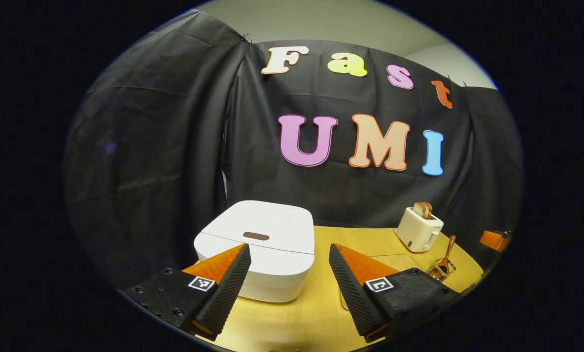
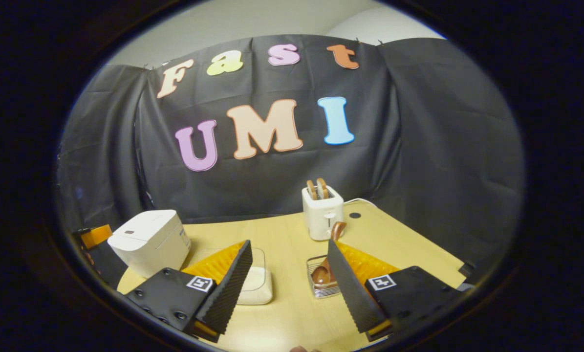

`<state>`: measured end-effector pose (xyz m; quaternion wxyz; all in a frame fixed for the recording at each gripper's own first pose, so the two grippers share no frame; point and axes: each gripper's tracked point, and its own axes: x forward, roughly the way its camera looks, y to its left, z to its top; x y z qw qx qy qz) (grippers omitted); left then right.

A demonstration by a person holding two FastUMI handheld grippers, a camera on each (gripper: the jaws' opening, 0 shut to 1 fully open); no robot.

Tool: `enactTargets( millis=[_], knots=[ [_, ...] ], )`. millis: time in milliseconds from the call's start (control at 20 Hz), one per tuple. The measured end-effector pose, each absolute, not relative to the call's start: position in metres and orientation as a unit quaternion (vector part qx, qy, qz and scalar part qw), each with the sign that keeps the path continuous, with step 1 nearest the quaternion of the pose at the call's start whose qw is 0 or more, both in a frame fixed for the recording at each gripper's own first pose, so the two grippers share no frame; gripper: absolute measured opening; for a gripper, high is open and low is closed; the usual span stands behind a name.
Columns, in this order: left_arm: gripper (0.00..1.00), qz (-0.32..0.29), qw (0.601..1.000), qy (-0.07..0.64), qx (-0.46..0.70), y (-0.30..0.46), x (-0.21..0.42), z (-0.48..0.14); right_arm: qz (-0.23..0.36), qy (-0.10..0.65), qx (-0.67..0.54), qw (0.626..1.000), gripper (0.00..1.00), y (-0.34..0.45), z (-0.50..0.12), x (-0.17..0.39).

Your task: Close the left gripper, press the button to open the rice cooker; take a wooden spoon from the chopstick holder with the right hand, scoop a spoonful of rice and pour it into the rice cooker, then put the wooden spoon back into the chopstick holder.

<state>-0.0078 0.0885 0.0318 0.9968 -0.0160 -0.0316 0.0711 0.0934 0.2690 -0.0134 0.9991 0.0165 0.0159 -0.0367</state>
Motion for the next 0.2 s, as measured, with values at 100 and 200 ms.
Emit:
enactTargets(
  millis=[100, 200],
  knots=[
    [0.95, 0.062, 0.998, -0.018, -0.021, 0.0792, -0.0086, 0.0216, -0.047, 0.009, 0.015, 0.999, 0.97, 0.2640, -0.0114, 0.0918],
    [0.95, 0.053, 0.998, -0.015, -0.026, 0.0741, -0.0066, 0.0213, -0.052, 0.002, 0.015, 0.999, 0.98, 0.2613, -0.0087, 0.0902]
  ],
)
